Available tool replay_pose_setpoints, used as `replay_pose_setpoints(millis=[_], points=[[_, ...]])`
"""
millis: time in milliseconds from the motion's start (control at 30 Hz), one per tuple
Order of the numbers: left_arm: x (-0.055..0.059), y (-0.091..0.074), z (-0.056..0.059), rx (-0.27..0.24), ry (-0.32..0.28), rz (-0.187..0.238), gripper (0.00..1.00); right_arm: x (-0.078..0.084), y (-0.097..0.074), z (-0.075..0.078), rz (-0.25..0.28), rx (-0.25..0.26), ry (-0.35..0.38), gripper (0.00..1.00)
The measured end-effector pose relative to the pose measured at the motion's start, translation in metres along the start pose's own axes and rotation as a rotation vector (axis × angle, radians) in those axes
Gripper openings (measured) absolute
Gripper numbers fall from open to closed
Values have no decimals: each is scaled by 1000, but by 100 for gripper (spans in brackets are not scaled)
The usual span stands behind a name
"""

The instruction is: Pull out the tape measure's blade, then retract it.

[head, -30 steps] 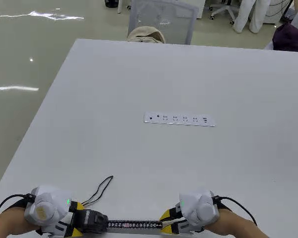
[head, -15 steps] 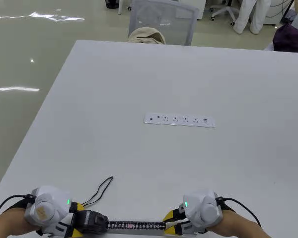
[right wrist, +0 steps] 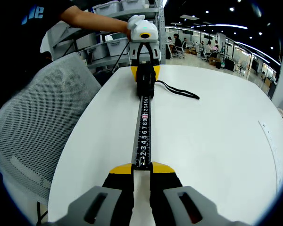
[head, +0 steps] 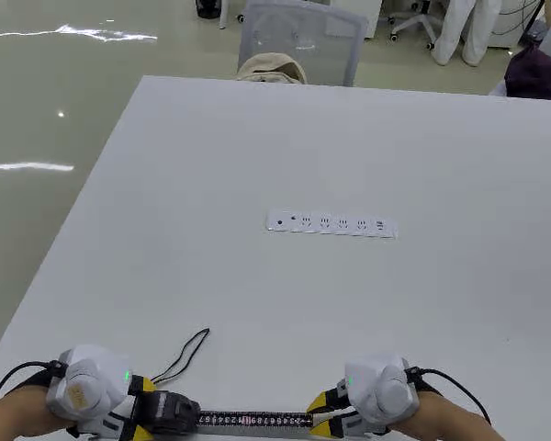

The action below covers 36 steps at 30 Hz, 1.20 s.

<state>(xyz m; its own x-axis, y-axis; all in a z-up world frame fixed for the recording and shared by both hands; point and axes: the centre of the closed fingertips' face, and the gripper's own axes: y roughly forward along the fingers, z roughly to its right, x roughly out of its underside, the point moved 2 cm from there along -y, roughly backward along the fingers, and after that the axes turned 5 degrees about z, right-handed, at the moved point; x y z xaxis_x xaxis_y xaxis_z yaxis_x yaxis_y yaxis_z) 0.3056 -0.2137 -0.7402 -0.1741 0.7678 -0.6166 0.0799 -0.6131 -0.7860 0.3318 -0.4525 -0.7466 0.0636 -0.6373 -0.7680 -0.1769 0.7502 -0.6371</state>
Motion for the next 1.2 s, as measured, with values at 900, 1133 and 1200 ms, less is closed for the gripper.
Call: replay_pose_setpoints(millis=[900,1133,1200], points=[[0,1,0,4,2,-1,29,9,-11,-1,-15,3,5,9],[0,1,0,2,3,-4,29,12,-15,-1,-19,3,8,9],[-1,1,1,2,4,-4,29,13,-16,-1,-20,5,10,9]])
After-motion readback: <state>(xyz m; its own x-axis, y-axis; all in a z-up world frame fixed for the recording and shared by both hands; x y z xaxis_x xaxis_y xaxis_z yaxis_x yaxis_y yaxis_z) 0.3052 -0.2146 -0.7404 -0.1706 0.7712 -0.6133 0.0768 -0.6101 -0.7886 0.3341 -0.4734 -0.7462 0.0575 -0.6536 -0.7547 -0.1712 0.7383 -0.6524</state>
